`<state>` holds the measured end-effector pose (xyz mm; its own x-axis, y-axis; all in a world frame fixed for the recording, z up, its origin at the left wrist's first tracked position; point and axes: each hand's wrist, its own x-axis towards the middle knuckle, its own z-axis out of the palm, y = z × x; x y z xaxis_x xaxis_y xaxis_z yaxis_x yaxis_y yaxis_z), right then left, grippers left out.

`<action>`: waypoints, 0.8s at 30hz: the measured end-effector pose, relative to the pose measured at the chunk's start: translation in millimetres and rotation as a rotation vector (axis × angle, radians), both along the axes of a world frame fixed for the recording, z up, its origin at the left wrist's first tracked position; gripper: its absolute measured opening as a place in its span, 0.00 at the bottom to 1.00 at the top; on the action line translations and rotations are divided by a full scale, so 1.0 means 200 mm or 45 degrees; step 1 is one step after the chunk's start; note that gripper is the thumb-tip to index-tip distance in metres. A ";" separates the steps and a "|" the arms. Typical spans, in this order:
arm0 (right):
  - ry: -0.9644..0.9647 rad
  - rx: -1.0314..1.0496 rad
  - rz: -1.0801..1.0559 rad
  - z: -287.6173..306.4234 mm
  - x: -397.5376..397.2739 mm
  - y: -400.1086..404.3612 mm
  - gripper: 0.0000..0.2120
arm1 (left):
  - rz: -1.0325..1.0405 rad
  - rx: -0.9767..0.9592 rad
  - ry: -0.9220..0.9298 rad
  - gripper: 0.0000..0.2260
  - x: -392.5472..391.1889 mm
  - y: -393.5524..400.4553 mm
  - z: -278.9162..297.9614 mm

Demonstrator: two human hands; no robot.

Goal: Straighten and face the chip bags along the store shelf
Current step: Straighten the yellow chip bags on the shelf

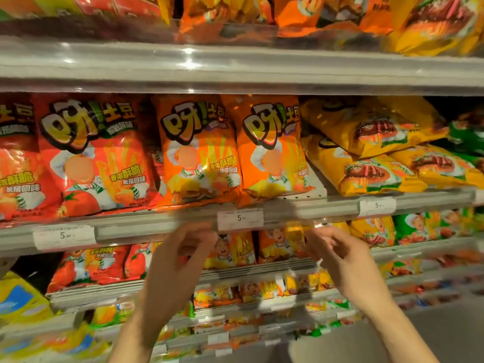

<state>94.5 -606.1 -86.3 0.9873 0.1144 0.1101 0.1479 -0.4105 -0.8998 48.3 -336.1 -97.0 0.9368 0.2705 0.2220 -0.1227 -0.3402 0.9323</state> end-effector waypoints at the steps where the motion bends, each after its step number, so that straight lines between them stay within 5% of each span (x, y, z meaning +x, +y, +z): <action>1: 0.008 0.010 -0.024 -0.02 -0.01 -0.04 0.07 | 0.012 -0.023 0.015 0.06 0.00 -0.02 -0.03; 7: 0.037 0.086 -0.114 -0.08 0.02 -0.28 0.14 | 0.062 -0.146 0.067 0.07 0.04 -0.24 -0.07; 13: 0.049 0.126 -0.063 -0.02 0.16 -0.55 0.06 | 0.107 -0.299 -0.018 0.03 0.15 -0.67 0.04; 24: -0.056 0.071 0.086 0.13 0.38 -1.03 0.07 | 0.258 -0.163 -0.142 0.05 0.26 -1.16 0.22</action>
